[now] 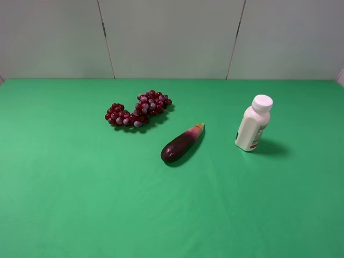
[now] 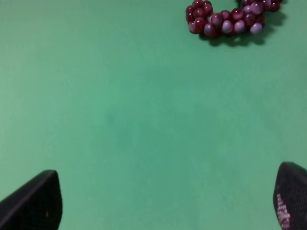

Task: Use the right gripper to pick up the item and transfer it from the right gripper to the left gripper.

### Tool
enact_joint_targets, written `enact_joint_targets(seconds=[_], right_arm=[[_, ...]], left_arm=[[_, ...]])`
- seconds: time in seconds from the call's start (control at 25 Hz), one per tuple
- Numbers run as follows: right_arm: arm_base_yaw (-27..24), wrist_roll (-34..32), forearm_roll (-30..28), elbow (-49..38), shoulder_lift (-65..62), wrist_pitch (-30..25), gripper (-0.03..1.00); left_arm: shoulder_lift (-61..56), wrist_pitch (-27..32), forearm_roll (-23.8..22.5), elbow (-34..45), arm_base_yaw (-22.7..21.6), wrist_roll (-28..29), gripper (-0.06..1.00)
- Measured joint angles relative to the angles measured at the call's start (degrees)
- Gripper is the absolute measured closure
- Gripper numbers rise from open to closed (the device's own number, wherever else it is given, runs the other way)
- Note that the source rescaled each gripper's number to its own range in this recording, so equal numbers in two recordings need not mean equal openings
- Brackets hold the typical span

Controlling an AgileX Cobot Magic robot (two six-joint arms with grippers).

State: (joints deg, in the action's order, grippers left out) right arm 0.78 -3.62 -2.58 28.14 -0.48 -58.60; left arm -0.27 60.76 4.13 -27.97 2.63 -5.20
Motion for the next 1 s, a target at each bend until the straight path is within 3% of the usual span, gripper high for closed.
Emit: enact_joint_targets(seconds=[0.64,0.8,1.0], right_arm=[[0.0,0.0,0.0,0.0,0.5,0.0,-0.03],[0.0,0.0,0.7,3.3,9.0,0.1,-0.03],[0.0,-0.1,2.6,11.1,25.3,4.7,-0.03]], left_arm=[[0.0,0.0,0.0,0.0,0.0,0.0,0.21],[0.0,0.0,0.0,0.0,0.0,0.0,0.21],[0.0,0.0,0.0,0.0,0.0,0.0,0.21]])
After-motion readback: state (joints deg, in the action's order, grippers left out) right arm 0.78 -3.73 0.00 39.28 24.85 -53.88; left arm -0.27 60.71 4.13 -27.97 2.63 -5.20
